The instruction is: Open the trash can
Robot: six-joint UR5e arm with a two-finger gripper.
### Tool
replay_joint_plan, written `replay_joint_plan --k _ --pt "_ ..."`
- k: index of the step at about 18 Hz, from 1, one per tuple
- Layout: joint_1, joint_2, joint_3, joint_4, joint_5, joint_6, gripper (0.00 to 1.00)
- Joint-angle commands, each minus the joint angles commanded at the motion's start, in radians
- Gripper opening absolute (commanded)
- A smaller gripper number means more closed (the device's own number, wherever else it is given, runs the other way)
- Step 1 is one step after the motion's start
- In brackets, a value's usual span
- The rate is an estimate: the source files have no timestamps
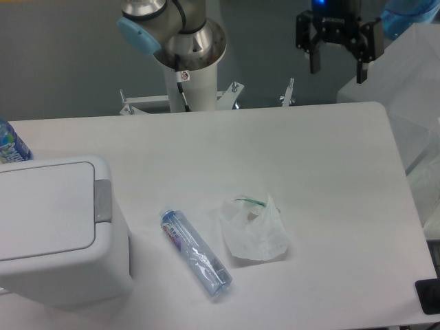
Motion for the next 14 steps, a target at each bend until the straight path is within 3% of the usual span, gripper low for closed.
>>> replay_joint_plan --k 5,9,14 --pt "-0.002 -0.002 0.002 0.002 -0.006 -0.018 1.00" --pt "-0.009 -0.014 0.027 0.003 -0.057 -0.237 1.00" --pt "-0.076 -0.049 0.078 0.006 -0.057 -0.423 1.00"
